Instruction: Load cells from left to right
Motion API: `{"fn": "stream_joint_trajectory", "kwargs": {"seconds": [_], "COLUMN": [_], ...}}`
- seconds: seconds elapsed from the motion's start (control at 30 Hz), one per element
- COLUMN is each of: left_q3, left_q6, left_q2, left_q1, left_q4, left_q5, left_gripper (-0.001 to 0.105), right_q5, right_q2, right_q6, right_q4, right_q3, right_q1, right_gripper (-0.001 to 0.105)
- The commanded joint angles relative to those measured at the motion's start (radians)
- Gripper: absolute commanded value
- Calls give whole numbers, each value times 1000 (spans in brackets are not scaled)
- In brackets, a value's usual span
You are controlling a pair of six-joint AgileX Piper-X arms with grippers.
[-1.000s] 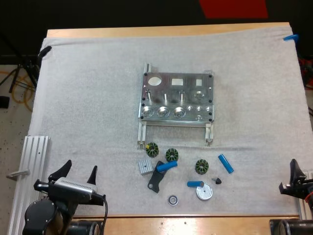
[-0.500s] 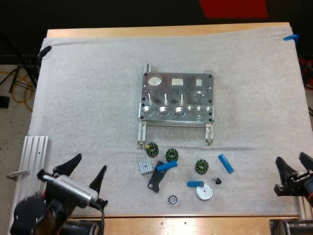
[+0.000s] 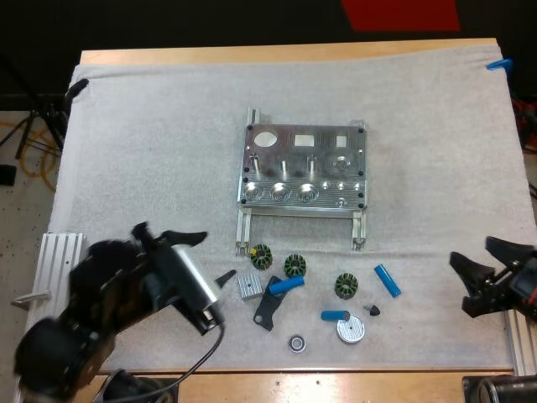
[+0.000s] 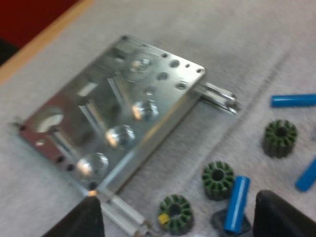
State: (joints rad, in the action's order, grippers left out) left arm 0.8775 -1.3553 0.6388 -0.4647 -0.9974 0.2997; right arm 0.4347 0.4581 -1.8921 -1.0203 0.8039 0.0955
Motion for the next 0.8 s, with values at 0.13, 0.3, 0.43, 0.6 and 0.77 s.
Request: {"fn": "stream_joint_trajectory", "kwargs": {"seconds": [0.13,0.3,0.43,0.6,0.77], "left_q3": [37,51,51,51,51], "left_q6": [56,59,78,104,104], "left_q2": [165,310,420,520,618], "left_q1": [-100,-138,-138,-161,-240], "left_q4": [-24,-30,-30,-30,-20], "left_q5": [3,-13,-13,-16,-108], "left_gripper": [63,63,63,63,62], "right_q5": [17,11,11,0,-31], "right_q2": [91,164,206,252,280], "right_q6": [-50,-50,-50,-50,-50], "right_q4": [12,25,48,61,77], "right_q3": [63,98,104,104,104], "right_q1": [133,251,325,394,434], "right_gripper": [59,59,59,59,59]}}
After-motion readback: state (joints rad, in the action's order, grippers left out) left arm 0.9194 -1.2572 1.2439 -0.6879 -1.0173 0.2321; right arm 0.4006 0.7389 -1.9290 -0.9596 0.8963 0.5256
